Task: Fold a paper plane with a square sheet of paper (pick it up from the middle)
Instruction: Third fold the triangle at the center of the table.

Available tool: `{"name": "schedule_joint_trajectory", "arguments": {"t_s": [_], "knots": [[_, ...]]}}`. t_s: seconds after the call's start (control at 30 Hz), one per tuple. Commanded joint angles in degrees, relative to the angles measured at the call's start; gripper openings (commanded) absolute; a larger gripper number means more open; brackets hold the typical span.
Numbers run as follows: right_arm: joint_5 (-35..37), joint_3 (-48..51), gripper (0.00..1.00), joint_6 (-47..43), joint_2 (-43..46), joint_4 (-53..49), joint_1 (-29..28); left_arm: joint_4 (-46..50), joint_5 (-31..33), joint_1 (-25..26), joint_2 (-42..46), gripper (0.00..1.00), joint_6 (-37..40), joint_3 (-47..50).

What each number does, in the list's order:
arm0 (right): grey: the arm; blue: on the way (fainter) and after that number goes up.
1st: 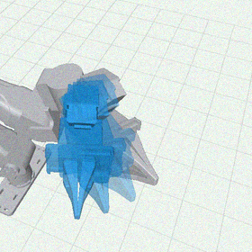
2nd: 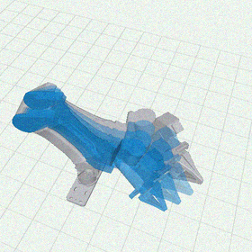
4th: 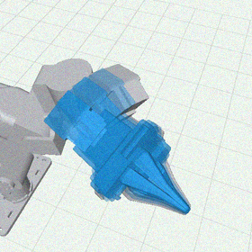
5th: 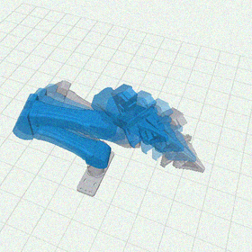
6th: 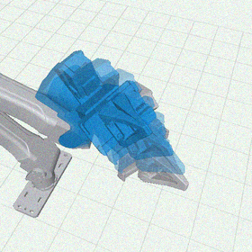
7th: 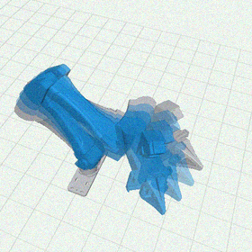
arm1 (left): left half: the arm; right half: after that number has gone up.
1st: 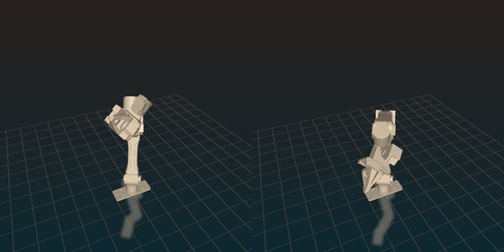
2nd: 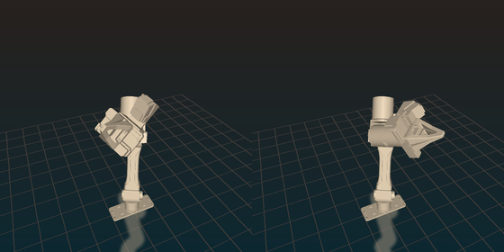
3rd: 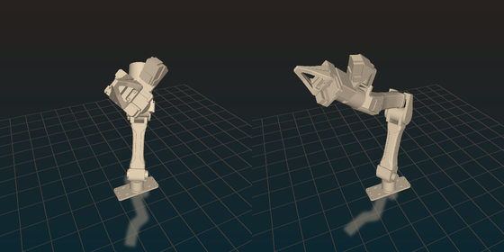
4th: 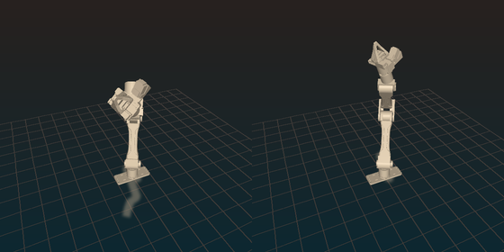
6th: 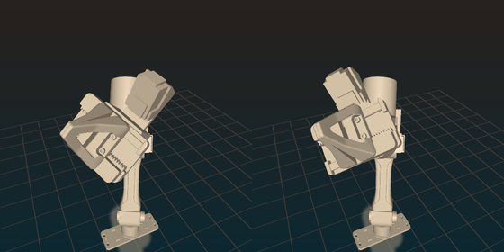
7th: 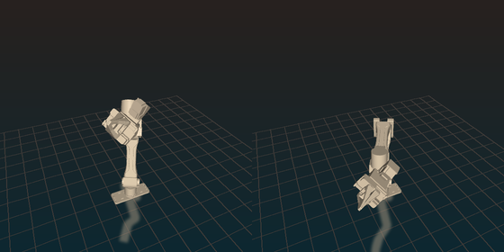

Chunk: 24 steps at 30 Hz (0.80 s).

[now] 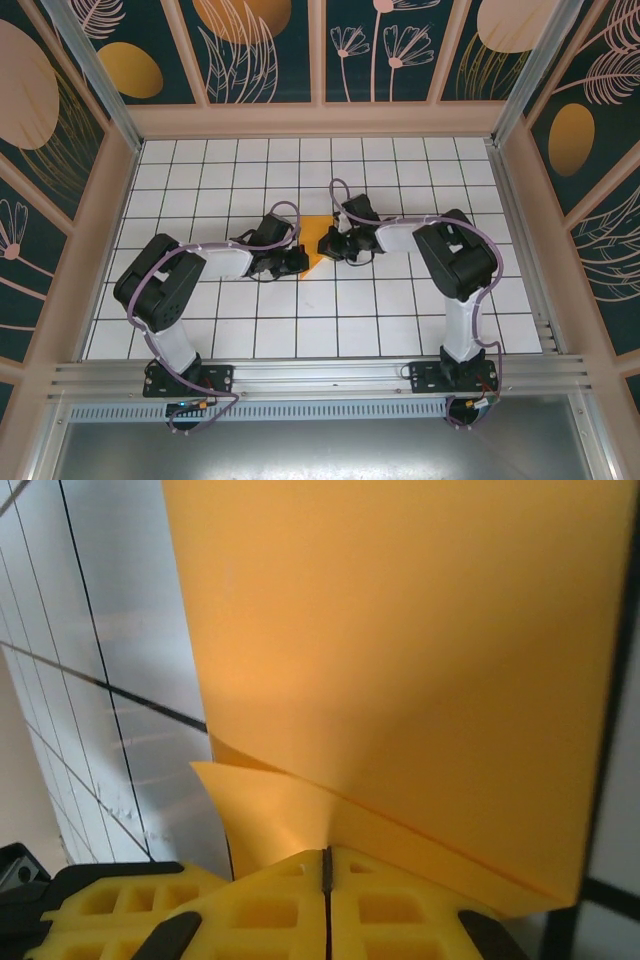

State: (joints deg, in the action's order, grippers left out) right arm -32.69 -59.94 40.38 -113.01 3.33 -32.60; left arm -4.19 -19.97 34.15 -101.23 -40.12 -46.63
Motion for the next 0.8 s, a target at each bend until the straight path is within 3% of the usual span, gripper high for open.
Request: {"name": "schedule_joint_trajectory", "arguments": {"t_s": [0.0, 0.17, 0.33, 0.43, 0.53, 0.77], "knots": [[2.9, -1.4, 0.07, -2.7, -1.8, -3.8, 4.4, 5.9, 4.1, -0.2, -1.5, 0.0, 1.4, 1.1], [4.9, -1.9, 0.07, -4.0, 0.8, -6.4, 9.4, 4.6, 3.0, -0.2, -1.5, 0.0, 1.7, 0.6], [4.0, 0.9, 0.18, -3.0, 6.8, -4.4, 9.2, 2.2, 1.0, -0.1, 0.2, 0.0, 2.0, -1.9], [3.6, 4.2, 0.27, -0.9, 9.4, -2.3, 8.9, 1.3, 1.0, -0.1, 1.9, 0.08, 2.1, -3.9], [2.5, 7.6, 0.35, 1.7, 11.0, 1.0, 8.5, 0.9, 3.0, -0.1, 2.5, 0.16, 2.1, -5.7], [1.3, 9.1, 0.46, 4.9, 11.4, 4.1, 7.4, 4.3, 9.7, -0.2, -1.0, 0.1, 3.1, -8.7]]}}
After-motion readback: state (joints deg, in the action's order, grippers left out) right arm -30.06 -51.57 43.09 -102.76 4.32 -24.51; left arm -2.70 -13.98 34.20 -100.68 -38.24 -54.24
